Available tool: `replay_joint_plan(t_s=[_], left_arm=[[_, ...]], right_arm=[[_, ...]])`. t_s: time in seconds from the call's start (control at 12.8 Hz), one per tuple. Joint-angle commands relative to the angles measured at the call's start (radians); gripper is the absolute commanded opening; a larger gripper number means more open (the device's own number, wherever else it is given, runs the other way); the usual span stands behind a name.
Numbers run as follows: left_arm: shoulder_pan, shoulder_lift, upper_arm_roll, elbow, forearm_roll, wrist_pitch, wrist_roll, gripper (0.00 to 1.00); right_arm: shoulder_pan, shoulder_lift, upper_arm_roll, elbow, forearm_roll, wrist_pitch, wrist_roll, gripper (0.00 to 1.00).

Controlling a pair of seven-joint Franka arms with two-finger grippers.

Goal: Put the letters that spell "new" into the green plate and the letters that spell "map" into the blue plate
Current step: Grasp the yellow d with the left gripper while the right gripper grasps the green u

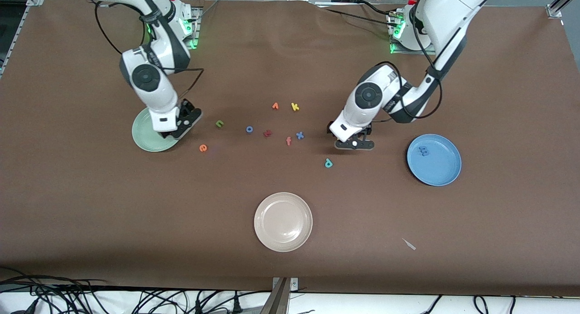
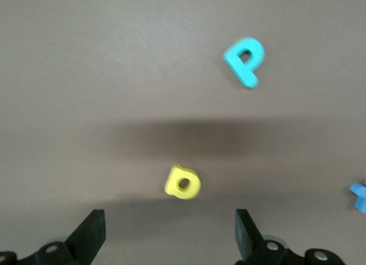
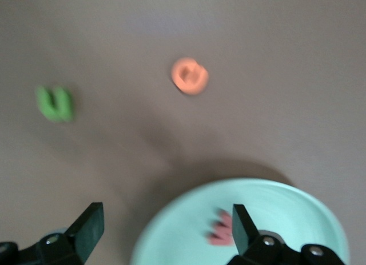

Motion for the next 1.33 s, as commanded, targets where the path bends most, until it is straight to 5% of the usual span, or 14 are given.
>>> replay_joint_plan(t_s=[0.0, 0.16, 0.39, 0.86, 1.09, 1.25], left_arm=[[-0.002, 0.025, 0.003, -0.010, 0.074, 0.050, -0.037, 0.99], [-0.007, 0.043, 0.005, 0.002, 0.079, 0.056, -0.037, 0.94], [-0.010, 0.063, 0.010, 0.015, 0.097, 0.055, -0.035, 0.85], [-0.011, 0.103, 0.019, 0.058, 0.123, 0.052, -0.037, 0.68], [-0.011, 0.116, 0.020, 0.076, 0.125, 0.047, -0.037, 0.61], [-0.011, 0.116, 0.020, 0.075, 0.125, 0.044, -0.037, 0.47]], right_arm=[[-0.003, -0.005, 0.076, 0.002, 0.002, -0.012, 0.300, 0.99], [-0.003, 0.034, 0.109, 0.001, 0.000, 0.029, 0.339, 0.99], [-0.003, 0.109, 0.112, 0.000, -0.007, 0.158, 0.122, 0.99], [0.028, 0.149, 0.112, 0.008, -0.039, 0.188, 0.085, 0.60], [0.031, 0.172, 0.112, 0.019, -0.069, 0.188, 0.085, 0.58], [0.031, 0.174, 0.110, 0.020, -0.098, 0.188, 0.085, 0.58]])
